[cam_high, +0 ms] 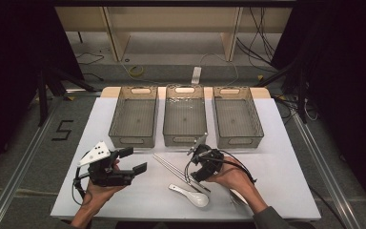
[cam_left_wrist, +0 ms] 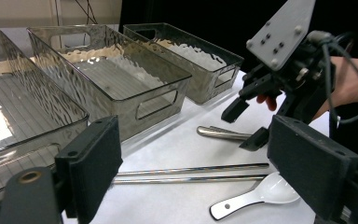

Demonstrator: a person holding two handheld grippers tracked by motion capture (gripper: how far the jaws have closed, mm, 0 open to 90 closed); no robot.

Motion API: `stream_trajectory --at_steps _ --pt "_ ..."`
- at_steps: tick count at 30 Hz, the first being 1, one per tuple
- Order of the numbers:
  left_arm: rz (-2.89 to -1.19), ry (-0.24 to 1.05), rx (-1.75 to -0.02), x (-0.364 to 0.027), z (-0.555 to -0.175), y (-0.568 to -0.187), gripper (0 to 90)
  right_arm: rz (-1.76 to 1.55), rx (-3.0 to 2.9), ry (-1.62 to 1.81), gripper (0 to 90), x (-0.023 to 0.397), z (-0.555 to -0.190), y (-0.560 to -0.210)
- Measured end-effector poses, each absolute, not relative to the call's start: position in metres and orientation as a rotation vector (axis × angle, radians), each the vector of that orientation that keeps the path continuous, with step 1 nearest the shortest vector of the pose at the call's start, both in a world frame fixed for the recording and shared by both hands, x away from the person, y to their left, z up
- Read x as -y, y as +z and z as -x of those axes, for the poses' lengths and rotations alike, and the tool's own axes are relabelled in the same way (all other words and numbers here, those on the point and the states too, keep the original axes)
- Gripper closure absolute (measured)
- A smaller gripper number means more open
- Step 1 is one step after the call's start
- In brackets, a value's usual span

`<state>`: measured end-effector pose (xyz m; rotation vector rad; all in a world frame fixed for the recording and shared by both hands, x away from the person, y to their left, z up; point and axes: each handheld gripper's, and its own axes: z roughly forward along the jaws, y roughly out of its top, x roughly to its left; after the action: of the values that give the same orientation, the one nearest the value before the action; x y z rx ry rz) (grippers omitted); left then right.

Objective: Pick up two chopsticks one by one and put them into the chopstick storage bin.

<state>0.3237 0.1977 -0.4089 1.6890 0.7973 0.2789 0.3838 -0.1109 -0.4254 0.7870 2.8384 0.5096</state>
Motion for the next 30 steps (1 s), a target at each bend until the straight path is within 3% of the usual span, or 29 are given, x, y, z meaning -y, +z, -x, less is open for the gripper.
stream_trajectory --at_steps 9,30 --pt "-1.689 0.279 -0.797 -0.197 -0.323 -0.409 16.9 -0.761 -2.913 0.42 52.9 0.108 -0.384 -0.439" --pt "-1.69 0.281 -0.793 -0.197 -0.323 -0.408 16.9 -0.723 -2.991 0.307 68.0 0.103 -0.383 -0.457"
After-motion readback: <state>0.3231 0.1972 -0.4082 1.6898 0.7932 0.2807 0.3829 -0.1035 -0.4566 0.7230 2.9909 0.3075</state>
